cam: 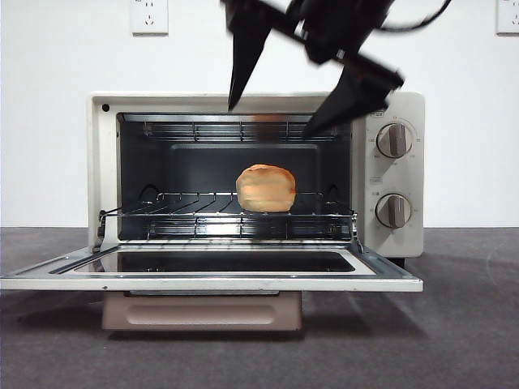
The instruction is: The left arm flap open the oven, the right arm pick bread and place it into oven, the left arm flap close the oven
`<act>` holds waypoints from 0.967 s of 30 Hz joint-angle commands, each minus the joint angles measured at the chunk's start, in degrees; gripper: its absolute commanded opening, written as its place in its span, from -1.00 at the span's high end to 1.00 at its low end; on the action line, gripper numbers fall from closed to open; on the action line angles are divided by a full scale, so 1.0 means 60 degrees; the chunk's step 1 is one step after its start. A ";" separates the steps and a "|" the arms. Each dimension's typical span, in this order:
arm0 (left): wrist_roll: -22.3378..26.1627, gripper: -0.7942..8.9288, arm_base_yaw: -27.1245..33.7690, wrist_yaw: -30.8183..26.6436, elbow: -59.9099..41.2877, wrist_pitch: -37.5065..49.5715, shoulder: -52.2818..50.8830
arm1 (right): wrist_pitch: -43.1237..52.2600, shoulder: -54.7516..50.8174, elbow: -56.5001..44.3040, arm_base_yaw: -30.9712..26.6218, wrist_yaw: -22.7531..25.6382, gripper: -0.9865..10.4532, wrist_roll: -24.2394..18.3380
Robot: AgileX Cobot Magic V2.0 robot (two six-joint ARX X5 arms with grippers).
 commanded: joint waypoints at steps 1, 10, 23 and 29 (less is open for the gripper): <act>0.0098 0.81 -0.0025 0.0025 0.0044 0.0302 0.0062 | -0.0634 -0.0619 0.0186 0.0102 -0.0029 0.04 -0.0765; 0.0073 0.81 -0.0025 0.0025 0.0044 0.0404 0.0073 | -0.3049 -0.2852 0.0168 -0.0171 -0.0510 0.04 -0.2532; 0.0066 0.81 -0.0025 0.0025 0.0040 0.0477 0.0543 | -0.3679 -0.4830 -0.1126 -0.0364 -0.2091 0.04 -0.3198; 0.0066 0.81 -0.0022 0.0025 0.0036 0.0619 0.0761 | -0.3501 -0.5009 -0.1279 -0.0364 -0.2087 0.04 -0.3198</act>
